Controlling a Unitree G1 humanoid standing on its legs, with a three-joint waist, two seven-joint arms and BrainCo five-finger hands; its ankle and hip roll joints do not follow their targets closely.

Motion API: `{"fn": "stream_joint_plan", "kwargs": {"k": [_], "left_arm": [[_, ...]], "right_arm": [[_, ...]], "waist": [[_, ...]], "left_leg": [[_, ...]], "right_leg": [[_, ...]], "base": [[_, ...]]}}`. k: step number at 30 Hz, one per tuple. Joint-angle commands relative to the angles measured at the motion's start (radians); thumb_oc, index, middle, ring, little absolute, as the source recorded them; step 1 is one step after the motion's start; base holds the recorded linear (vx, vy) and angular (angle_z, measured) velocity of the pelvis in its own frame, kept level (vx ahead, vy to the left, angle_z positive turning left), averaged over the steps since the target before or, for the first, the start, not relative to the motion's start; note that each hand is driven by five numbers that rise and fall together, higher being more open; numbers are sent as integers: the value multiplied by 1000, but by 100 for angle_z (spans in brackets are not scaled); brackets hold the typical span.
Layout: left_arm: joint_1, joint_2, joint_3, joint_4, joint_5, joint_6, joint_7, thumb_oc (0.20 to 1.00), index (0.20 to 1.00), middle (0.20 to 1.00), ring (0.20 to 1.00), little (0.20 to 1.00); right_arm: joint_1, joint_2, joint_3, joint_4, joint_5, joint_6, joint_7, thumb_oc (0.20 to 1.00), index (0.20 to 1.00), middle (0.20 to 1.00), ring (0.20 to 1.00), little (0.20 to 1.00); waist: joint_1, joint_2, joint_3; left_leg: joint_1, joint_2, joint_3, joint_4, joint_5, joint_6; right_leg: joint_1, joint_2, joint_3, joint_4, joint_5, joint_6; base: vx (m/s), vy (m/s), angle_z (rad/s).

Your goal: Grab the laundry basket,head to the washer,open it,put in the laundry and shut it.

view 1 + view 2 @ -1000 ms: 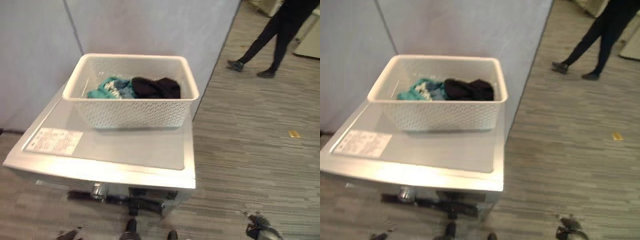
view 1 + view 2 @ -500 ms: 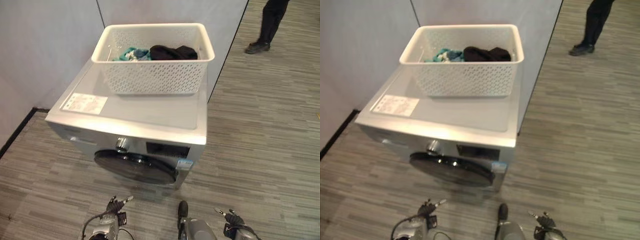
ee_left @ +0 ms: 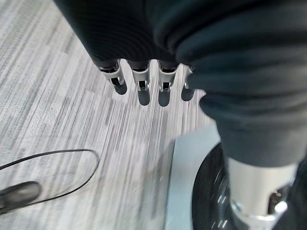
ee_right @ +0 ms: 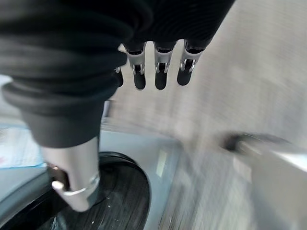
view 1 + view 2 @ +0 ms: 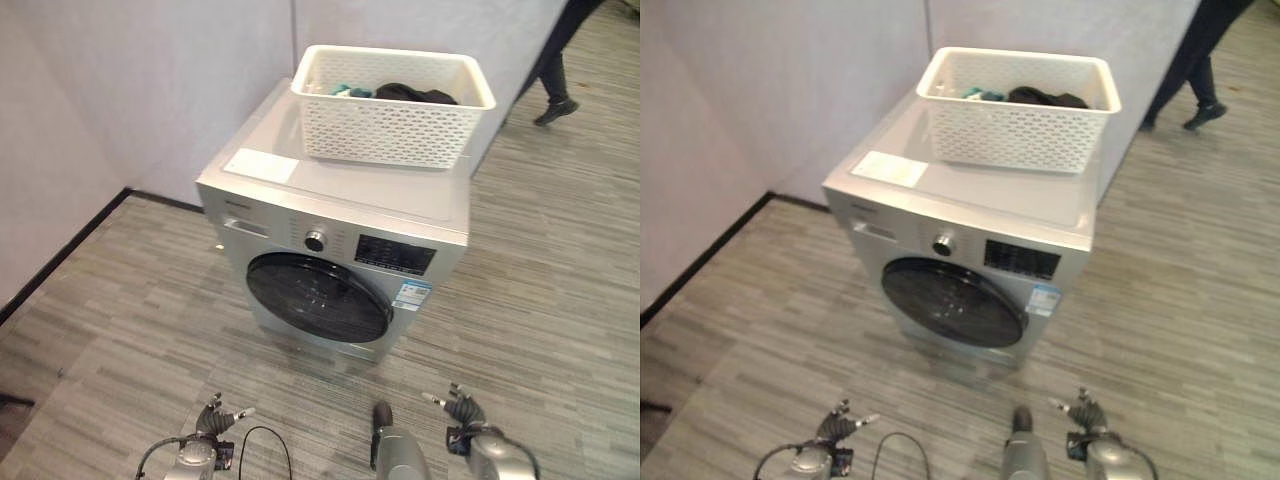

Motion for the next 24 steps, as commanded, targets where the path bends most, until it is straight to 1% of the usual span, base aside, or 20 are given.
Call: {"fn": "stream_joint_plan", "kwargs": {"k": [1, 4, 5, 6, 8, 9, 11, 14, 15, 18, 19, 22, 24], "left_arm": [[-41, -3, 21, -31, 22, -53, 23, 1000, 1000, 1000, 1000, 1000], [-44, -8, 24, -35, 8, -62, 30, 1000, 1000, 1000, 1000, 1000], [-43, -8, 24, -36, 8, -61, 30, 1000, 1000, 1000, 1000, 1000], [-38, -10, 13, -43, 15, -62, 21, 1000, 1000, 1000, 1000, 1000], [-30, -7, -1, -58, 30, -63, 14, 1000, 1000, 1000, 1000, 1000], [-30, -7, -1, -59, 30, -63, 14, 1000, 1000, 1000, 1000, 1000], [-29, -3, -16, -84, 31, -67, 17, 1000, 1000, 1000, 1000, 1000], [-34, -1, -37, -107, 30, -73, 19, 1000, 1000, 1000, 1000, 1000], [-33, 0, -50, -124, 25, -78, 22, 1000, 1000, 1000, 1000, 1000], [-36, 1, -55, -131, 20, -78, 24, 1000, 1000, 1000, 1000, 1000], [-49, 2, -65, -127, 15, -84, 30, 1000, 1000, 1000, 1000, 1000], [-55, 8, -71, -127, 14, -87, 34, 1000, 1000, 1000, 1000, 1000], [-65, 13, -77, -134, -6, -94, 46, 1000, 1000, 1000, 1000, 1000]], "right_arm": [[-116, -58, 39, -70, -163, -48, -42, 1000, 1000, 1000, 1000, 1000], [-142, -80, 96, -87, -238, -46, -27, 1000, 1000, 1000, 1000, 1000], [-142, -80, 97, -86, -238, -46, -27, 1000, 1000, 1000, 1000, 1000], [-142, -79, 119, -86, -254, -42, -15, 1000, 1000, 1000, 1000, 1000], [-144, -75, 144, -91, -270, -43, -4, 1000, 1000, 1000, 1000, 1000], [-144, -75, 144, -91, -270, -44, -4, 1000, 1000, 1000, 1000, 1000], [-188, -63, 192, -69, -282, -50, -9, 1000, 1000, 1000, 1000, 1000], [-256, -52, 229, -33, -278, -49, -27, 1000, 1000, 1000, 1000, 1000], [-303, -43, 249, -13, -276, -46, -42, 1000, 1000, 1000, 1000, 1000], [-330, -40, 258, -4, -270, -46, -51, 1000, 1000, 1000, 1000, 1000], [-380, -38, 266, 14, -259, -46, -72, 1000, 1000, 1000, 1000, 1000], [-419, -44, 266, 25, -250, -47, -88, 1000, 1000, 1000, 1000, 1000], [-488, -54, 264, 42, -235, -45, -122, 1000, 1000, 1000, 1000, 1000]], "waist": [[14, 1, 26], [27, -9, 30], [24, -8, 30], [30, -8, 24], [33, -4, 23], [31, -3, 23], [43, 2, 34], [54, 11, 57], [61, 21, 74], [63, 25, 86], [71, 34, 111], [74, 42, 123], [82, 56, 155]], "left_leg": [[-64, -30, -65, -33, -24, 89], [-77, -1, -76, -44, -2, 60], [-76, 0, -79, -45, -1, 60], [-76, 20, -88, -65, 17, 39], [-72, 37, -96, -83, 31, 24], [-71, 38, -98, -84, 32, 23], [-74, 60, -100, -101, 51, 8], [-92, 75, -111, -103, 66, -3], [-103, 82, -116, -104, 74, -8], [-112, 85, -119, -104, 79, -11], [-137, 88, -128, -101, 91, -16], [-154, 89, -132, -99, 97, -18], [-187, 87, -139, -88, 105, -18]], "right_leg": [[34, -44, -27, -191, 104, 28], [58, -36, -54, -227, 99, 27], [61, -36, -58, -229, 100, 26], [87, -35, -92, -246, 92, 25], [107, -29, -123, -259, 82, 25], [109, -28, -124, -259, 82, 24], [116, -19, -146, -267, 70, 21], [112, -10, -158, -268, 62, 13], [106, -7, -165, -268, 59, 10], [103, -6, -170, -268, 59, 8], [93, -6, -177, -268, 60, 5], [82, -7, -183, -268, 65, 2], [54, -10, -184, -259, 71, 0]], "base": [[-38, -135, -68], [-26, -146, -17], [24, -162, 11], [38, -153, 24], [36, -141, 42], [15, -84, 42], [-26, -118, 25], [-62, -98, 12], [-52, -57, 16], [-67, -44, 14], [-86, -48, 22], [-53, -33, 13], [-85, -23, 23]]}}
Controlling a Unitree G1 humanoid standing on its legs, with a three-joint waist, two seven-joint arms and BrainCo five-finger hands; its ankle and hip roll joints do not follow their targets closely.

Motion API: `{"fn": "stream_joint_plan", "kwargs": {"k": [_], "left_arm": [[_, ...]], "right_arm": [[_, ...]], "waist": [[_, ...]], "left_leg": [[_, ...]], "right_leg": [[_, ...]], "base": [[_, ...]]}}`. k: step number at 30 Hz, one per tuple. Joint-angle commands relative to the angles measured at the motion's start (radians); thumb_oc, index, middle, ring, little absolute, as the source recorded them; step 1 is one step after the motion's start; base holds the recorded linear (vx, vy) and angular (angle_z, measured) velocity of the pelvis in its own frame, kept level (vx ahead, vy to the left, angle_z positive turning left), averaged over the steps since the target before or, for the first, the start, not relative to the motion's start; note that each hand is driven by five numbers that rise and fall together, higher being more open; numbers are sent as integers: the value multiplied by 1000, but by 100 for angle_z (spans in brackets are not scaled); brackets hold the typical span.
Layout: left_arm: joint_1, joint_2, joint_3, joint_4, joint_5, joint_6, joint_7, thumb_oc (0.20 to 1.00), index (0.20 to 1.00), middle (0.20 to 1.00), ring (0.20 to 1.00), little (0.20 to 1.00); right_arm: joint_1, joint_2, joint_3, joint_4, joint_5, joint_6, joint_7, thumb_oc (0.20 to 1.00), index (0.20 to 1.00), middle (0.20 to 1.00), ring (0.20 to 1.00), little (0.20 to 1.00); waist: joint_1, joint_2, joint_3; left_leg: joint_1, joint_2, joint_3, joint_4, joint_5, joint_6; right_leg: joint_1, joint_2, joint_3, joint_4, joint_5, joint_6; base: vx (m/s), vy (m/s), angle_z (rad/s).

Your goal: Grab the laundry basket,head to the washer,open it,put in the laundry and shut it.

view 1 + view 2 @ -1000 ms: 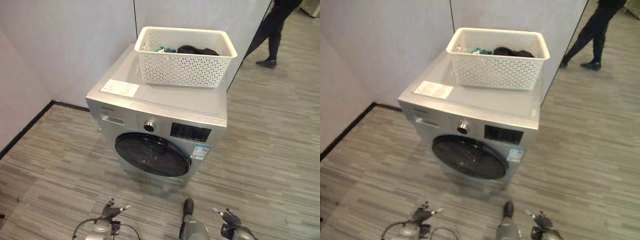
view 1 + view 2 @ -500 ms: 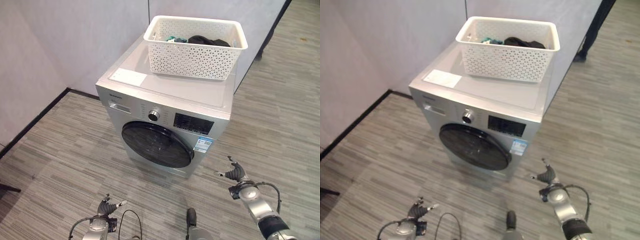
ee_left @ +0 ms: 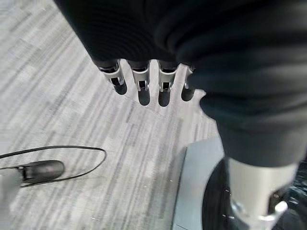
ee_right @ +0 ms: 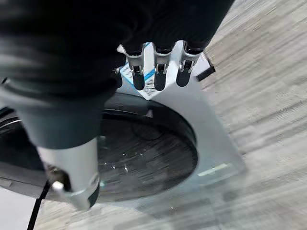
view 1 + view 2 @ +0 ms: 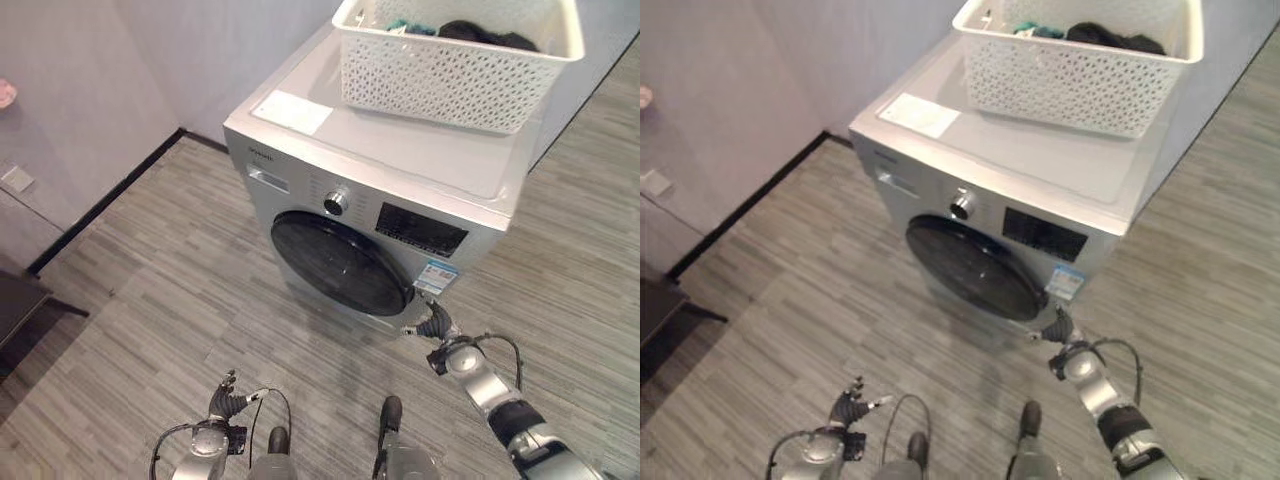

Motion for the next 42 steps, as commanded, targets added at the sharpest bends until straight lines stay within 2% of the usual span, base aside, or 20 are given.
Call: {"fn": "stream_joint_plan", "kwargs": {"k": [1, 8, 11, 18, 21, 26, 28, 30, 32, 35, 39, 42], "left_arm": [[-62, 68, -48, 0, -19, -54, 45, 1000, 1000, 1000, 1000, 1000], [-73, 68, -66, -25, -53, -67, 53, 1000, 1000, 1000, 1000, 1000], [-72, 70, -90, -59, -75, -84, 58, 1000, 1000, 1000, 1000, 1000], [-107, 65, -136, -58, -117, -100, 77, 1000, 1000, 1000, 1000, 1000], [-131, 57, -150, -41, -137, -103, 89, 1000, 1000, 1000, 1000, 1000], [-161, 33, -182, -23, -164, -104, 135, 1000, 1000, 1000, 1000, 1000], [-158, 32, -189, -30, -158, -107, 162, 1000, 1000, 1000, 1000, 1000], [-141, 39, -183, -49, -162, -109, 170, 1000, 1000, 1000, 1000, 1000], [-109, 54, -178, -69, -136, -110, 176, 1000, 1000, 1000, 1000, 1000], [-62, 81, -126, -77, -120, -108, 192, 1000, 1000, 1000, 1000, 1000], [-42, 89, -95, -83, -112, -101, 199, 1000, 1000, 1000, 1000, 1000], [-1, 148, -30, -177, -18, -96, 170, 1000, 1000, 1000, 1000, 1000]], "right_arm": [[-119, 2, -15, 22, 26, -28, -75, 1000, 1000, 1000, 1000, 1000], [-195, -17, -26, 56, 34, -28, -123, 1000, 1000, 1000, 1000, 1000], [-303, -20, -7, 154, 58, -34, -139, 1000, 1000, 1000, 1000, 1000], [-458, 42, 66, 317, 103, -44, -136, 1000, 1000, 1000, 1000, 1000], [-490, 112, 104, 355, 143, -48, -107, 1000, 1000, 1000, 1000, 1000], [-414, 381, 237, 302, 250, -79, -57, 1000, 1000, 1000, 1000, 1000], [-359, 499, 347, 285, 295, -93, -8, 1000, 1000, 1000, 1000, 1000], [-323, 529, 355, 275, 389, -103, 23, 1000, 1000, 1000, 1000, 1000], [-287, 538, 376, 246, 464, -114, 51, 1000, 1000, 1000, 1000, 1000], [-255, 509, 339, 222, 531, -123, 32, 1000, 1000, 1000, 1000, 1000], [-221, 485, 308, 208, 560, -121, 37, 1000, 1000, 1000, 1000, 1000], [-63, 342, 208, 142, 521, -116, 41, 1000, 1000, 1000, 1000, 1000]], "waist": [[13, -45, 47], [17, -20, 72], [32, 0, 86], [61, 27, 118], [73, 36, 124], [86, 28, 122], [98, 25, 120], [104, 26, 114], [112, 26, 103], [113, 23, 77], [110, 18, 69], [76, 5, 34]], "left_leg": [[-56, -28, 1, 27, -40, 46], [-120, -38, -16, 32, -17, 47], [-161, -51, -35, 21, 4, 51], [-219, -63, -49, 12, 29, 54], [-239, -64, -50, 10, 35, 52], [-236, -63, -49, 10, 32, 52], [-213, -55, -44, 10, 25, 48], [-201, -52, -44, 7, 23, 46], [-179, -47, -43, 5, 19, 43], [-152, -38, -39, 5, 15, 36], [-139, -31, -33, 7, 11, 35], [-83, 7, -21, 2, 5, 21]], "right_leg": [[24, -112, -15, 22, -103, 78], [-27, -118, -11, 36, -99, 71], [-72, -123, -1, 48, -97, 71], [-127, -128, 16, 51, -88, 71], [-142, -128, 23, 41, -84, 71], [-146, -117, 43, 34, -85, 65], [-128, -112, 41, 33, -91, 64], [-118, -109, 37, 37, -95, 64], [-95, -108, 32, 37, -102, 64], [-68, -99, 31, 35, -112, 62], [-59, -90, 35, 35, -118, 59], [-6, -54, 35, 30, -147, 49]], "base": [[-81, 1, 16], [-24, -6, 9], [-37, 10, 15], [-16, 4, 7], [0, 0, 0], [10, -4, -9], [-5, -15, -24], [-3, -15, -15], [0, -6, 3], [16, -43, 14], [19, -48, 9], [88, -145, 0]]}}
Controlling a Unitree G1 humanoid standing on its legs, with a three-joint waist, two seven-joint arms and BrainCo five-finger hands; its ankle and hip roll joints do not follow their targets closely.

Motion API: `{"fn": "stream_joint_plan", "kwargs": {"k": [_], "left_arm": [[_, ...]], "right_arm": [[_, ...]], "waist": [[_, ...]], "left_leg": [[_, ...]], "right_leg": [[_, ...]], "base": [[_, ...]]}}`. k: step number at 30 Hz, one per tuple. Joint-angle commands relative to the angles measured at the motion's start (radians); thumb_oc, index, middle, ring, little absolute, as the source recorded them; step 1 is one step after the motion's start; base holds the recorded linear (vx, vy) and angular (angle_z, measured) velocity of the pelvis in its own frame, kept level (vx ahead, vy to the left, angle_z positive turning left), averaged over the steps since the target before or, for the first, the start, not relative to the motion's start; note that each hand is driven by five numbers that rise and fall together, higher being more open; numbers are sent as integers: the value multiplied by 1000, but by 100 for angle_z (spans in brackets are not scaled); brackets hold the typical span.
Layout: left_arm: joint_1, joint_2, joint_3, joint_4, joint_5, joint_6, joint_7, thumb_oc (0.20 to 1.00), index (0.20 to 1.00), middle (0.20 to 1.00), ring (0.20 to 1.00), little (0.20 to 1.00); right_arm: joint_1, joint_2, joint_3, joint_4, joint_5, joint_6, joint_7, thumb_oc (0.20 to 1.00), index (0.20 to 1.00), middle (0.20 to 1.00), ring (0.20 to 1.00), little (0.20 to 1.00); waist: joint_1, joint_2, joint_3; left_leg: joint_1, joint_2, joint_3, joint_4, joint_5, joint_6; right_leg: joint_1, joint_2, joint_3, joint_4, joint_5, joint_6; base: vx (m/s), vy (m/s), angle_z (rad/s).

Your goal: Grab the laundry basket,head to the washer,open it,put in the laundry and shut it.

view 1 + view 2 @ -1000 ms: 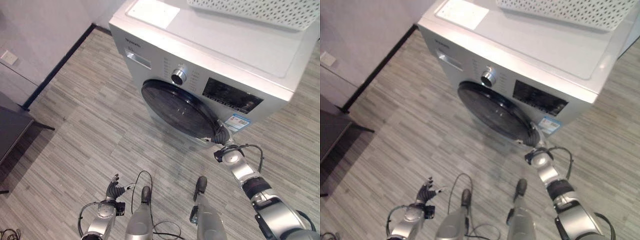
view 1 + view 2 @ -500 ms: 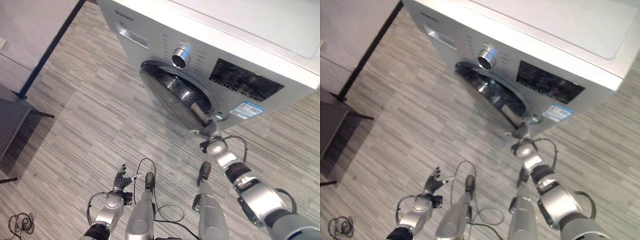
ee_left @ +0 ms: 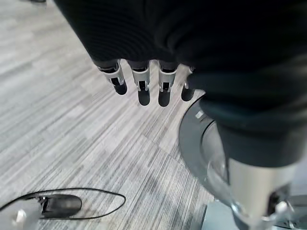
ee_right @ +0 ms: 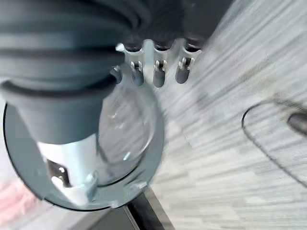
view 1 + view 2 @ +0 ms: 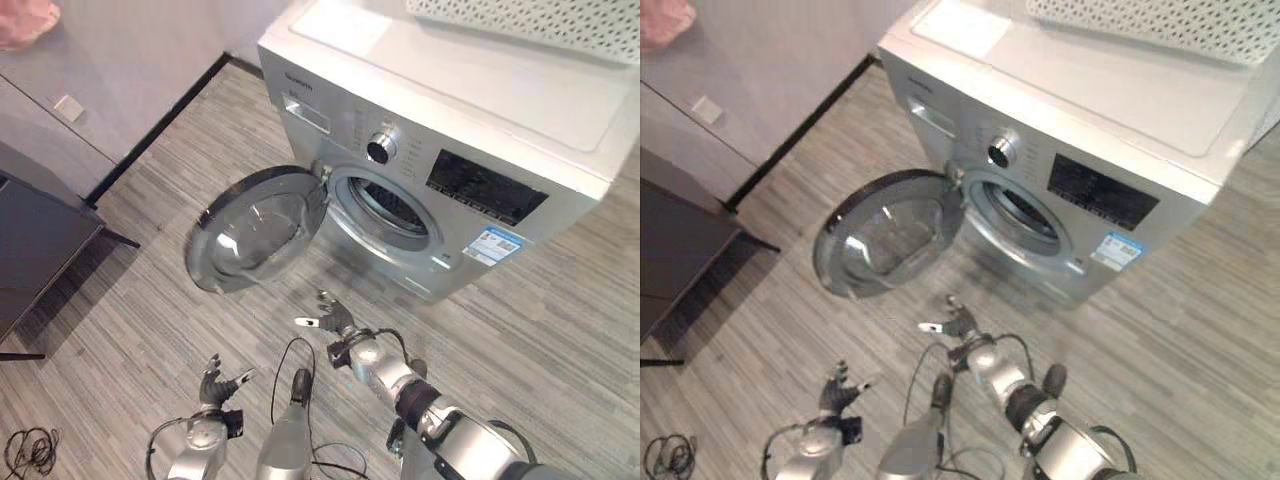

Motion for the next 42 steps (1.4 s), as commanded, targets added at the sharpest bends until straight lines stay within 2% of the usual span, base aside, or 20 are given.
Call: {"fn": "stream_joint_plan", "kwargs": {"k": [1, 2, 3, 4, 5, 8, 9, 10, 12, 13, 14, 16, 18, 21, 23, 25, 27, 31, 35, 42], "left_arm": [[-37, 105, -29, -55, 92, -39, -4, 1000, 1000, 1000, 1000, 1000], [-38, 154, -23, -115, 139, -55, -52, 1000, 1000, 1000, 1000, 1000], [-39, 155, -23, -115, 139, -55, -52, 1000, 1000, 1000, 1000, 1000], [-70, 236, -53, -160, 191, -74, -162, 846, 846, 846, 846, 846], [-106, 295, -99, -182, 181, -85, -251, 1000, 1000, 1000, 1000, 1000], [-265, 479, -317, -171, 90, -90, -508, 1000, 1000, 1000, 1000, 1000], [-265, 479, -318, -171, 90, -90, -508, 1000, 1000, 1000, 1000, 1000], [-389, 505, -455, -104, 80, -59, -594, 1000, 1000, 1000, 1000, 1000], [-551, 488, -572, 31, 68, -27, -634, 1000, 1000, 1000, 1000, 1000], [-721, 392, -635, 264, 51, 26, -668, 1000, 1000, 1000, 1000, 1000], [-722, 392, -635, 264, 51, 26, -668, 1000, 1000, 1000, 1000, 1000], [-879, 274, -539, 592, -10, 78, -686, 1000, 1000, 1000, 1000, 1000], [-953, 262, -445, 741, 16, 101, -698, 1000, 1000, 1000, 1000, 1000], [-982, 269, -408, 791, 37, 111, -697, 1000, 1000, 1000, 1000, 1000], [-1030, 317, -304, 889, 59, 155, -678, 1000, 1000, 1000, 1000, 1000], [-1031, 337, -290, 902, 76, 161, -659, 1000, 1000, 1000, 1000, 1000], [-1059, 441, -268, 962, 193, 160, -535, 1000, 1000, 1000, 1000, 1000], [-1079, 561, -192, 993, 235, 163, -396, 1000, 1000, 1000, 1000, 1000], [-1059, 638, -127, 981, 245, 161, -282, 1000, 1000, 1000, 1000, 1000], [-1036, 675, -116, 927, 210, 139, -228, 1000, 1000, 1000, 1000, 1000]], "right_arm": [[-31, 5, -18, 17, -8, -25, -11, 1000, 1000, 1000, 1000, 1000], [41, -59, -75, 12, -48, -20, 0, 1000, 1000, 1000, 1000, 1000], [41, -59, -75, 11, -49, -20, 0, 1000, 1000, 1000, 1000, 1000], [116, -141, -147, 22, -117, -16, 24, 1000, 1000, 1000, 1000, 1000], [143, -175, -189, 36, -133, -12, 38, 1000, 1000, 1000, 1000, 1000], [192, -240, -240, 50, -136, -14, 68, 1000, 1000, 1000, 1000, 1000], [193, -240, -241, 50, -136, -14, 68, 1000, 1000, 1000, 1000, 1000], [195, -250, -252, 48, -110, -19, 76, 1000, 1000, 1000, 1000, 1000], [205, -269, -276, 9, -85, -28, 76, 1000, 1000, 1000, 1000, 1000], [193, -279, -289, -39, -58, -34, 57, 1000, 1000, 1000, 1000, 1000], [192, -279, -289, -39, -58, -34, 57, 1000, 1000, 1000, 1000, 1000], [169, -291, -308, -120, -7, -63, 34, 1000, 1000, 1000, 1000, 1000], [164, -300, -315, -153, 34, -83, 25, 1000, 1000, 1000, 1000, 1000], [170, -306, -320, -172, 46, -86, 21, 1000, 1000, 1000, 1000, 1000], [215, -313, -351, -219, 73, -88, 0, 1000, 1000, 1000, 1000, 1000], [229, -313, -363, -235, 79, -92, -6, 1000, 1000, 1000, 1000, 1000], [277, -313, -380, -295, 96, -115, -1, 1000, 1000, 1000, 1000, 1000], [324, -315, -370, -352, 79, -142, 7, 1000, 1000, 1000, 1000, 1000], [353, -321, -363, -386, 59, -154, -2, 1000, 1000, 1000, 1000, 1000], [345, -328, -353, -370, 36, -154, -8, 1000, 1000, 1000, 1000, 1000]], "waist": [[-12, -50, -5], [-35, -51, -13], [-36, -52, -15], [-74, -54, -29], [-97, -51, -31], [-165, -41, -35], [-164, -41, -36], [-208, -41, -32], [-244, -50, -25], [-292, -68, -4], [-293, -69, -7], [-352, -112, 15], [-385, -147, 22], [-396, -160, 23], [-424, -200, 39], [-426, -207, 43], [-425, -231, 54], [-412, -249, 72], [-389, -251, 84], [-359, -227, 92]], "left_leg": [[29, -4, 30, 3, -44, 36], [45, 14, 36, 3, -45, 26], [41, 12, 35, 3, -42, 27], [60, 28, 57, 3, -43, 18], [71, 35, 71, 3, -43, 13], [80, 46, 103, 3, -49, 5], [79, 46, 103, 3, -48, 5], [74, 52, 120, 3, -48, 1], [49, 53, 134, 3, -41, -3], [23, 55, 145, 3, -34, -6], [19, 53, 144, 3, -32, -6], [-21, 58, 164, 3, -19, -12], [-46, 64, 179, 3, -13, -15], [-53, 66, 184, 3, -12, -17], [-73, 75, 198, 3, -14, -20], [-77, 76, 199, 3, -14, -20], [-90, 79, 206, 3, -11, -21], [-103, 81, 207, 3, -8, -25], [-115, 83, 200, 3, -7, -27], [-132, 79, 173, 3, -3, -27]], "right_leg": [[82, -64, 61, 20, -175, 76], [98, -48, 61, 25, -191, 71], [95, -50, 60, 24, -189, 71], [104, -37, 61, 29, -196, 74], [105, -32, 67, 38, -200, 75], [88, -23, 87, 56, -200, 81], [86, -24, 88, 56, -199, 81], [71, -17, 101, 60, -195, 85], [32, -11, 120, 59, -177, 88], [-10, -5, 139, 55, -156, 95], [-13, -7, 138, 54, -154, 95], [-75, 4, 174, 37, -118, 103], [-115, 12, 193, 28, -98, 106], [-128, 14, 200, 24, -92, 105], [-162, 19, 213, 17, -74, 104], [-170, 19, 215, 16, -71, 104], [-189, 25, 221, 13, -62, 102], [-195, 25, 211, 9, -59, 103], [-196, 22, 200, 4, -59, 105], [-181, 11, 176, 1, -69, 108]], "base": [[53, -109, -2], [29, -70, -6], [87, -124, -1], [68, -52, -10], [94, -47, -18], [32, 31, -30], [-10, 44, -17], [-33, 35, -14], [-96, 24, -28], [-104, 3, -41], [-100, 12, -42], [-90, 29, -41], [-47, 10, -33], [-3, -11, -58], [6, -22, -17], [1, -10, -15], [0, 0, 0], [5, -17, 2], [3, -15, 3], [7, -4, 6]]}}
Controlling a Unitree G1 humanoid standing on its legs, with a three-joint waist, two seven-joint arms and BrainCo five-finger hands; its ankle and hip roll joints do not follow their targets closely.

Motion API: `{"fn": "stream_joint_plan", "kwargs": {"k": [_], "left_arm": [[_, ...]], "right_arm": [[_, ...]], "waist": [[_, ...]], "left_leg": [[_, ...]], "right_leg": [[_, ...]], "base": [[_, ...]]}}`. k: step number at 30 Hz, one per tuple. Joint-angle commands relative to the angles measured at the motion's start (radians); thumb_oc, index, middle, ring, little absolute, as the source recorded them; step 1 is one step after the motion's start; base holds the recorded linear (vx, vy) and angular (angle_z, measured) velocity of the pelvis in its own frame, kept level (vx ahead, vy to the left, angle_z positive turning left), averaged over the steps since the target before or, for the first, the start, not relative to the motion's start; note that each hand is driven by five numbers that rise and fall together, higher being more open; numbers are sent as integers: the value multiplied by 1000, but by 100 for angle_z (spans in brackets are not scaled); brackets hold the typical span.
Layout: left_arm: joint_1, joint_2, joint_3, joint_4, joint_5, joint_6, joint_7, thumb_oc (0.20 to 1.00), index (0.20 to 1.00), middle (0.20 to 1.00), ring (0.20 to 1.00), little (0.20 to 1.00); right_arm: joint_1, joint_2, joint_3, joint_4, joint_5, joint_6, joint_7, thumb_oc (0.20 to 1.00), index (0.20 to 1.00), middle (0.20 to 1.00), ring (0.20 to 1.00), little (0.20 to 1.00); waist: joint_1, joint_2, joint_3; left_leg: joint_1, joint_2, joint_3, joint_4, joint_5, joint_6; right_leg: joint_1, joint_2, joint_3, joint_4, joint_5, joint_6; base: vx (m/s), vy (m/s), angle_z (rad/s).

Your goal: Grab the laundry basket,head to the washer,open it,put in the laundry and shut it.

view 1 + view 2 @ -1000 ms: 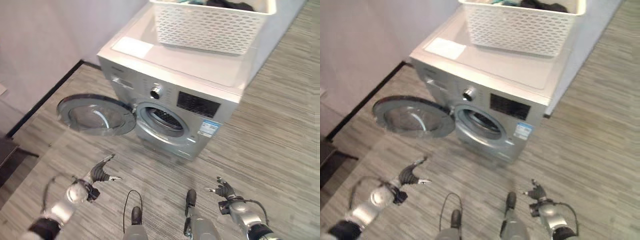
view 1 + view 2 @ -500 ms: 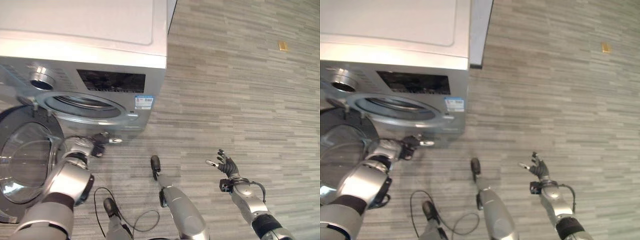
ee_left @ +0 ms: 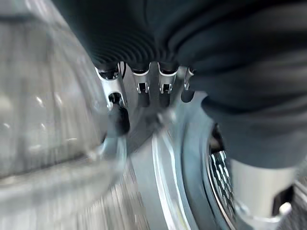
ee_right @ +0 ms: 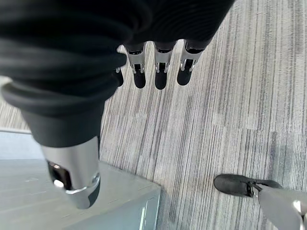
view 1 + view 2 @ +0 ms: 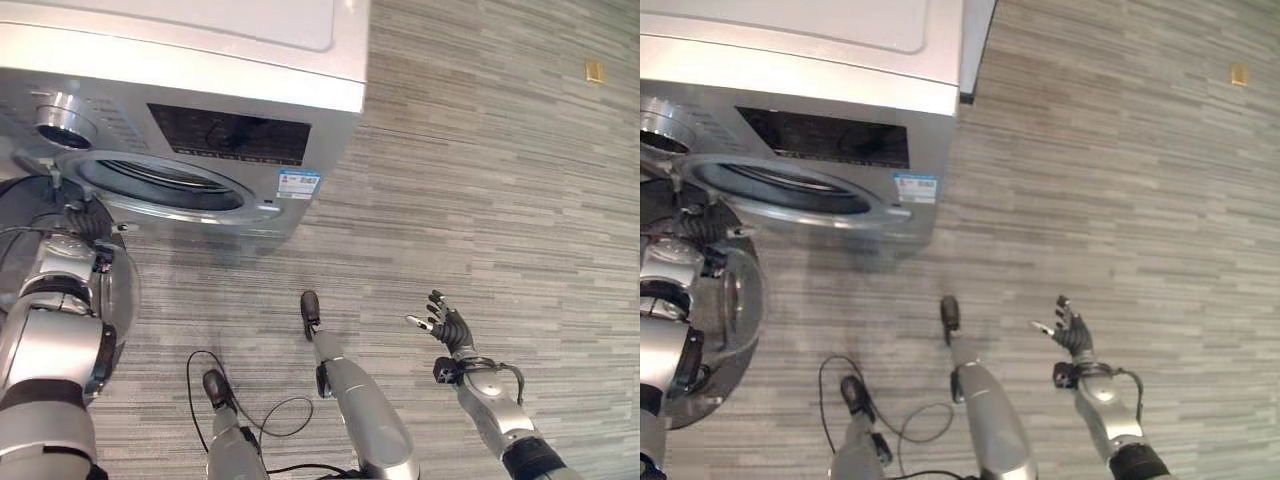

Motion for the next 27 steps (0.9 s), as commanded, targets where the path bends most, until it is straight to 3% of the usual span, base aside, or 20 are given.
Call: {"fn": "stream_joint_plan", "kwargs": {"k": [1, 7, 9, 11, 12, 13, 14, 15, 16, 17, 18, 19, 21, 23, 25, 27], "left_arm": [[90, 124, -17, 55, 4, 24, 67, 1000, 1000, 1000, 1000, 1000], [138, 103, 3, 41, -20, 21, 73, 1000, 1000, 1000, 1000, 1000], [187, 105, 41, 27, -41, 20, 71, 1000, 1000, 1000, 1000, 1000], [296, 72, 120, -93, -181, -23, 63, 1000, 1000, 1000, 1000, 1000], [300, 71, 123, -95, -181, -22, 63, 1000, 1000, 1000, 1000, 1000], [362, 47, 160, -168, -245, -52, 57, 1000, 1000, 1000, 1000, 1000], [548, -32, 265, -381, -380, -125, 64, 1000, 1000, 1000, 1000, 1000], [633, -140, 302, -471, -467, -174, 87, 1000, 1000, 1000, 1000, 1000], [633, -141, 301, -472, -467, -174, 88, 1000, 1000, 1000, 1000, 1000], [649, -162, 307, -501, -473, -182, 93, 1000, 1000, 1000, 1000, 1000], [663, -192, 312, -527, -459, -200, 99, 1000, 1000, 1000, 1000, 1000], [666, -206, 312, -541, -456, -204, 99, 1000, 1000, 1000, 1000, 1000], [669, -216, 311, -550, -454, -208, 99, 1000, 1000, 1000, 1000, 1000], [670, -240, 314, -574, -449, -224, 112, 1000, 1000, 1000, 1000, 1000], [685, -251, 319, -591, -450, -225, 114, 1000, 1000, 1000, 1000, 1000], [753, -293, 328, -643, -429, -229, 114, 1000, 1000, 1000, 1000, 1000]], "right_arm": [[14, 18, -45, -7, -23, -45, -17, 1000, 1000, 1000, 1000, 1000], [30, 13, -39, 20, -30, -34, -8, 1000, 1000, 1000, 1000, 1000], [61, 7, -43, 31, -41, -18, 0, 1000, 1000, 1000, 1000, 1000], [128, 37, -69, 101, 19, 3, 22, 1000, 1000, 1000, 1000, 1000], [128, 36, -68, 101, 20, 3, 22, 1000, 1000, 1000, 1000, 1000], [149, 49, -81, 141, 53, 6, 35, 1000, 1000, 1000, 1000, 1000], [194, 77, -148, 224, 114, 12, 57, 1000, 1000, 1000, 1000, 1000], [189, 77, -270, 337, 186, 4, 41, 1000, 1000, 1000, 1000, 1000], [190, 76, -271, 337, 186, 4, 42, 1000, 1000, 1000, 1000, 1000], [182, 67, -316, 366, 207, 1, 32, 1000, 1000, 1000, 1000, 1000], [152, 42, -395, 408, 242, -7, 12, 1000, 1000, 1000, 1000, 1000], [132, 24, -432, 426, 260, -9, 4, 1000, 1000, 1000, 1000, 1000], [112, -3, -473, 438, 273, -15, -12, 1000, 1000, 1000, 1000, 1000], [64, -54, -577, 390, 302, -62, -71, 1000, 1000, 1000, 1000, 1000], [47, -72, -608, 353, 302, -76, -90, 1000, 1000, 1000, 1000, 1000], [35, -105, -677, 216, 256, -120, -144, 1000, 1000, 1000, 1000, 1000]], "waist": [[40, -37, -6], [49, -20, -33], [54, -14, -54], [73, -9, -78], [73, -8, -77], [84, -11, -79], [116, -34, -73], [122, -33, -71], [122, -32, -71], [124, -34, -75], [131, -47, -84], [137, -50, -88], [144, -49, -91], [165, -40, -95], [170, -37, -107], [173, -41, -150]], "left_leg": [[-5, -11, -25, 11, 17, 43], [29, 5, -26, 11, 12, 37], [64, 28, -15, 11, 7, 33], [128, 73, 8, 17, 31, 26], [130, 74, 9, 17, 31, 26], [131, 88, -1, 61, 40, 27], [97, 112, -62, 257, 62, 54], [45, 116, -59, 402, 63, 88], [44, 116, -60, 405, 62, 88], [37, 86, -33, 374, 31, 102], [-23, 3, -34, 343, -42, 120], [-64, -37, -34, 324, -46, 123], [-108, -67, -29, 306, -23, 121], [-195, -118, 2, 267, 67, 120], [-180, -126, 6, 251, 63, 123], [-133, -159, -27, 270, 9, 153]], "right_leg": [[81, -107, 41, 1, -112, 159], [126, -97, 30, 10, -144, 148], [154, -78, 35, 25, -174, 136], [198, -31, 44, 68, -237, 101], [199, -30, 44, 68, -237, 101], [217, -14, 46, 82, -254, 86], [291, 28, 50, 88, -279, 40], [362, 29, 30, 91, -334, 17], [362, 29, 30, 91, -334, 18], [370, 15, 29, 93, -340, 19], [384, -11, 28, 92, -345, 23], [395, -16, 27, 93, -352, 26], [402, -18, 23, 97, -361, 28], [430, -7, 18, 115, -376, 30], [439, -9, 29, 126, -386, 37], [474, -32, 59, 179, -403, 63]], "base": [[28, -21, 16], [58, -71, 15], [144, -173, 15], [187, -254, 0], [143, -224, -8], [190, -364, -5], [382, -484, 0], [331, -391, 18], [232, -75, 53], [118, 102, 67], [163, 139, 60], [125, 100, 24], [86, 65, 10], [93, 132, -1], [203, 197, -33], [423, 314, -82]]}}
